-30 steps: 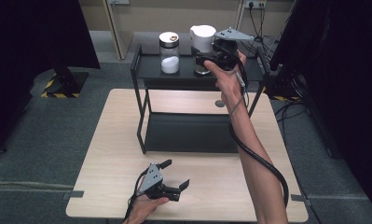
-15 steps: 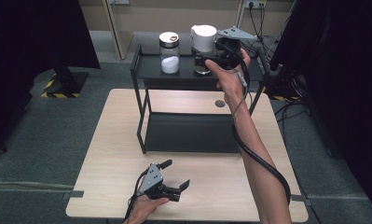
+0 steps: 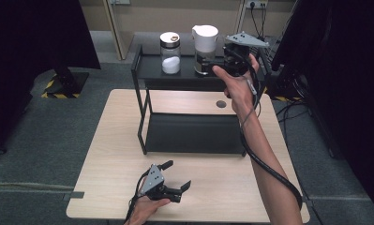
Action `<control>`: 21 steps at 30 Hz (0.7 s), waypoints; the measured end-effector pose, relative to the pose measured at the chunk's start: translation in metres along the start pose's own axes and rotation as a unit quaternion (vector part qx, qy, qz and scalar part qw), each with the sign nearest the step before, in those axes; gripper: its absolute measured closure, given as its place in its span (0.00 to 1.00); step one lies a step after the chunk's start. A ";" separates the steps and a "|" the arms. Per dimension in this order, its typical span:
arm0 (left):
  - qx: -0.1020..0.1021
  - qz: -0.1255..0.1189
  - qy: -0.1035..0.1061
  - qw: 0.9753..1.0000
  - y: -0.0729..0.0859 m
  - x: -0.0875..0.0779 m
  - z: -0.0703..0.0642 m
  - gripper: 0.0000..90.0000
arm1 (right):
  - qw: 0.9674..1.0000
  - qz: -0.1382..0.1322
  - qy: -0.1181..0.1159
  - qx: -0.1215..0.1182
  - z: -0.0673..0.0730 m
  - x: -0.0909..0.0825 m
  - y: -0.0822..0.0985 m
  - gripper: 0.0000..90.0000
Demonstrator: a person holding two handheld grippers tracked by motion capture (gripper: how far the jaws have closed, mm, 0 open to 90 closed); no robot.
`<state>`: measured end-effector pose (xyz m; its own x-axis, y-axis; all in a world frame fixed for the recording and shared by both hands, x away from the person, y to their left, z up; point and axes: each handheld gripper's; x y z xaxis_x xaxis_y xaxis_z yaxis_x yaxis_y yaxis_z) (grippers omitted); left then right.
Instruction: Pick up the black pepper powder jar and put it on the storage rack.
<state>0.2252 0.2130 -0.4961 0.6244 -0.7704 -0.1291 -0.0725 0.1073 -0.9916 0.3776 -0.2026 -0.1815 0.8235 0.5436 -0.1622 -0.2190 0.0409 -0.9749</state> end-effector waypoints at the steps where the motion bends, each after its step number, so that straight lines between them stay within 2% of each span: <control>1: 0.000 0.000 0.000 1.000 0.000 0.000 0.000 0.01 | 1.000 -0.002 -0.004 0.000 -0.001 -0.002 0.001 0.01; 11: -0.001 0.000 -0.001 1.000 0.000 0.000 0.000 0.01 | 0.999 -0.017 -0.035 -0.001 -0.006 -0.026 0.015 0.01; 21: -0.002 0.001 -0.002 1.000 0.001 0.001 0.000 0.01 | 0.998 -0.027 -0.055 -0.007 -0.009 -0.047 0.033 0.00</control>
<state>0.2257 0.2128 -0.4968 0.6271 -0.7677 -0.1317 -0.0766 0.1075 -0.9912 0.3366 -0.2341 -0.2075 0.7711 0.6300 -0.0920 -0.1670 0.0608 -0.9841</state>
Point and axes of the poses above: each handheld gripper's, and its own axes: x roughly forward along the jaws, y roughly out of its underside, z roughly to its left, and after that the axes turned 8 degrees about x, right-handed
